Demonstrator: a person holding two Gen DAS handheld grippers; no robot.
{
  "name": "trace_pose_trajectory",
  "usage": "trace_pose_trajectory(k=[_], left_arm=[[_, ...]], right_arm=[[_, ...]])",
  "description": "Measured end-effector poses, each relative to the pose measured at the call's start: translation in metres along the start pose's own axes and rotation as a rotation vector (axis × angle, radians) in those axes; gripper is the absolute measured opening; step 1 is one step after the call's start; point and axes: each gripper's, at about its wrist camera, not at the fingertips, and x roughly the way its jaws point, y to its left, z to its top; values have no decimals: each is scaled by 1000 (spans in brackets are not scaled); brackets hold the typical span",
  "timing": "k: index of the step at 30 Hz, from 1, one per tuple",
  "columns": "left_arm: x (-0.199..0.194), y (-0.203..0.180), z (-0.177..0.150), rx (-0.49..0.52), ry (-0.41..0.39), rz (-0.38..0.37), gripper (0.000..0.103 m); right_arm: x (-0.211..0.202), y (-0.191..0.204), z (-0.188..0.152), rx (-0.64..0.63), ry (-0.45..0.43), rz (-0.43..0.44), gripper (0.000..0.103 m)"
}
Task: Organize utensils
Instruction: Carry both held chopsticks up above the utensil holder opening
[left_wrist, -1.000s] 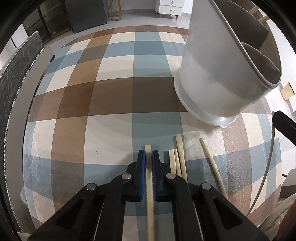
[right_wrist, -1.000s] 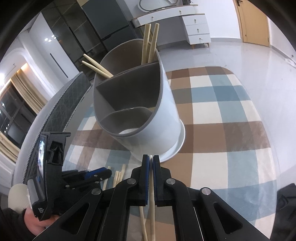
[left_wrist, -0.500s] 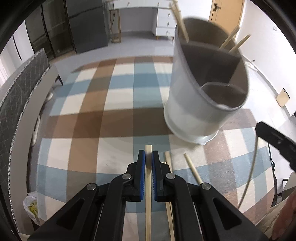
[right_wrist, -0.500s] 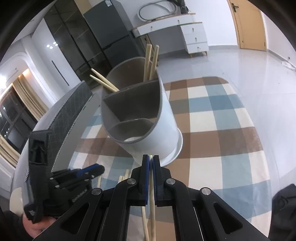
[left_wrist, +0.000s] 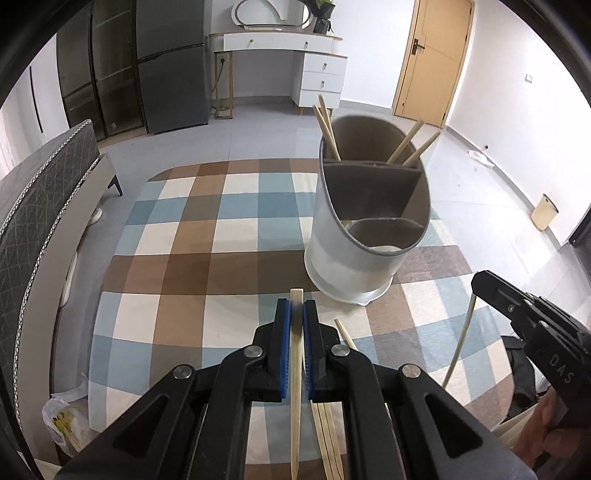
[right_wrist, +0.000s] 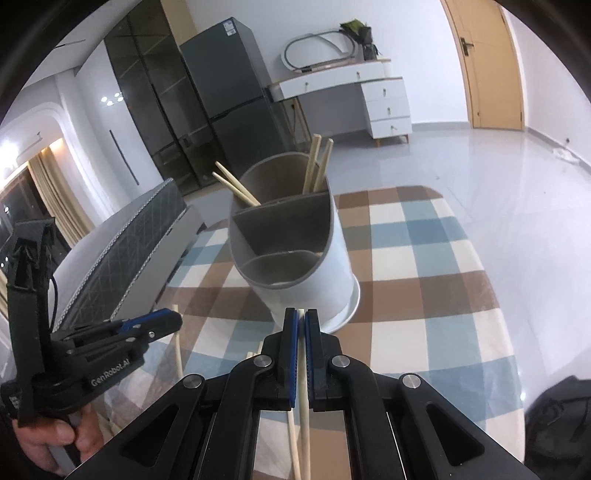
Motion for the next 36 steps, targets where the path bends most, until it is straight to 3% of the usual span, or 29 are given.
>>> trace_pose_trajectory(k=[12,22,29,36], left_arm=[[-31,18,0,-60,-37,-43,2],[-50,10,15,-38,-63,-82,2],[-65,10,49,-63,-95,-125,2],[-84,-5,99,-46,-178,-171,2]], right_arm=[[-27,8,-1,-11,-62,-29,3],[-47,16,9,-10,-134,-8,3],[-56,23,36,-13,-186,26,3],[-69,24,92,-27,-267,47,3]])
